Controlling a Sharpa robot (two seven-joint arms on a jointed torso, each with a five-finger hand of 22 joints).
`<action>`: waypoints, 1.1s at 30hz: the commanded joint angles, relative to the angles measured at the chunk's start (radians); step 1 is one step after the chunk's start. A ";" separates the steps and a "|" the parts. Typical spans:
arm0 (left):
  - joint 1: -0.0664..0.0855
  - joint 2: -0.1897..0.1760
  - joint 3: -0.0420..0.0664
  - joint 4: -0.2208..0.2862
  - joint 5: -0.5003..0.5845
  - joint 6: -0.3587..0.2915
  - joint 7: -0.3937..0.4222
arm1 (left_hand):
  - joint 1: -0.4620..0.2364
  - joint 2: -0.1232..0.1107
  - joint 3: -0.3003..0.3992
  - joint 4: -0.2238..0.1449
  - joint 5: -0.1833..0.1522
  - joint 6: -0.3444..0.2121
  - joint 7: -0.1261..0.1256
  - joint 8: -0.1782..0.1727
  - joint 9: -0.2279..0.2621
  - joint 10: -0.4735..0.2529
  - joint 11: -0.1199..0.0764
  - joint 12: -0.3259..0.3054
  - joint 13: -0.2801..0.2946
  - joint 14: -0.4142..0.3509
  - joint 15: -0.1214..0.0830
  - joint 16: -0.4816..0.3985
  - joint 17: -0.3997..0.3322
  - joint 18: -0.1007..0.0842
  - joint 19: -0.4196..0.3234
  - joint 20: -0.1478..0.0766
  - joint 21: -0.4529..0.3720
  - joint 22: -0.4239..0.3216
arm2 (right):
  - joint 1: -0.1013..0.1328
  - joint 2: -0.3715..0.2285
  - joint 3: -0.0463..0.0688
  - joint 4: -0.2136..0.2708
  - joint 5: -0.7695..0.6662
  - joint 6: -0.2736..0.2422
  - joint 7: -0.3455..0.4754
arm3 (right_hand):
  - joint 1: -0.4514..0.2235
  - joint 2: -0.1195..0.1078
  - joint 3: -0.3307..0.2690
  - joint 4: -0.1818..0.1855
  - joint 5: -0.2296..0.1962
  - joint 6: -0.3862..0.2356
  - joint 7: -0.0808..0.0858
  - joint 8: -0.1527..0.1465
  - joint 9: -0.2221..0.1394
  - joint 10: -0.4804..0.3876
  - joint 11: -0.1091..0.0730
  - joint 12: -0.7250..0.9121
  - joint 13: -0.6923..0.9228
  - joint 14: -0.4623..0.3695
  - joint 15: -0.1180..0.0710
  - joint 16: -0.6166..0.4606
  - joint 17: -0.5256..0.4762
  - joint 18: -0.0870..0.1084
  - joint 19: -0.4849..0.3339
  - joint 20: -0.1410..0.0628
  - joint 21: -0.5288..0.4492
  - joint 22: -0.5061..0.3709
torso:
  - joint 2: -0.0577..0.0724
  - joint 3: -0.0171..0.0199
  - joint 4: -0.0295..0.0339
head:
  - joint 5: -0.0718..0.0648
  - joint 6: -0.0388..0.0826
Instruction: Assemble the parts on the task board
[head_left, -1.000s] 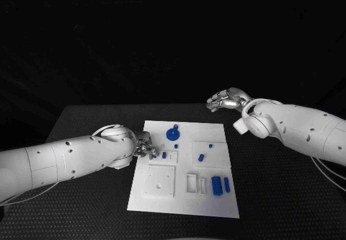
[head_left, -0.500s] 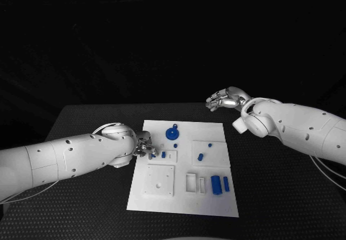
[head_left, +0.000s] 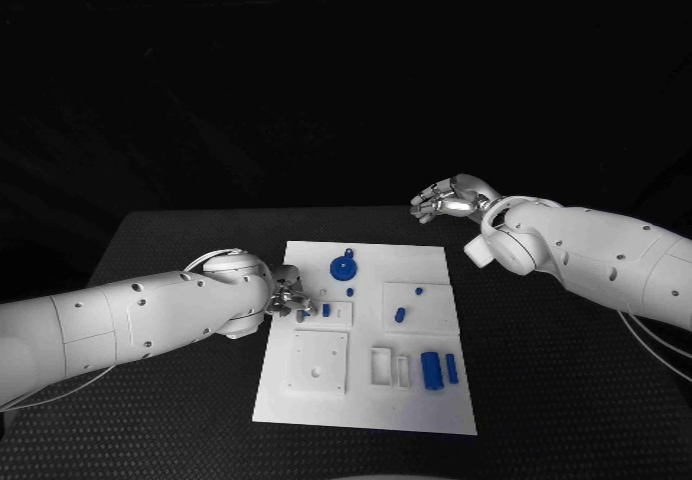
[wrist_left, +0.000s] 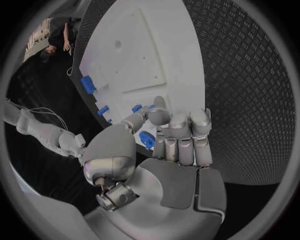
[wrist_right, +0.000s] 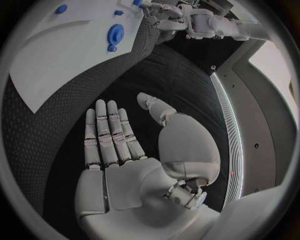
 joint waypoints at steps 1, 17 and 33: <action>-0.004 0.004 -0.002 0.002 0.001 -0.002 -0.002 | -0.019 -0.034 -0.003 0.021 -0.003 -0.010 0.000 -0.008 -0.005 -0.006 0.006 -0.004 0.001 -0.005 -0.002 -0.005 -0.001 0.028 -0.001 -0.048 -0.005 -0.002 | 0.000 0.000 0.001 0.002 -0.003 0.012 0.005 | -0.009 0.000 -0.007 0.000 0.005 -0.004 0.020 0.004 -0.001 -0.002 0.003 -0.004 -0.002 -0.008 0.002 -0.006 -0.001 0.018 -0.005 -0.001 -0.004 0.002 | 0.000 0.0002 0.0002 | -0.002 0.000; -0.004 0.004 -0.002 -0.001 -0.003 -0.043 0.008 | -0.031 -0.050 0.007 0.065 -0.003 -0.010 -0.002 -0.008 0.003 -0.005 0.004 -0.003 0.004 -0.004 -0.004 -0.004 0.000 0.033 0.002 -0.052 -0.005 -0.003 | 0.000 0.001 0.001 0.000 -0.003 0.012 0.005 | -0.009 0.000 -0.008 0.000 0.005 -0.005 0.020 0.004 -0.002 -0.002 0.003 -0.004 -0.002 -0.009 0.002 -0.006 -0.002 0.018 -0.005 0.000 -0.006 0.002 | 0.000 -0.0003 -0.0004 | -0.004 0.001; -0.004 -0.004 0.020 -0.007 -0.010 -0.060 0.008 | -0.075 -0.216 0.053 0.237 -0.002 -0.009 -0.004 -0.008 0.020 0.000 0.002 -0.006 0.007 0.001 -0.007 -0.006 0.001 0.039 0.014 -0.056 -0.003 -0.010 | -0.001 0.003 0.000 -0.002 -0.003 0.012 0.005 | -0.009 0.000 -0.008 0.000 0.005 -0.005 0.020 0.004 -0.002 -0.002 0.003 -0.004 -0.002 -0.009 0.003 -0.007 -0.002 0.018 -0.005 0.000 -0.007 0.003 | 0.000 -0.0009 -0.0001 | -0.007 0.003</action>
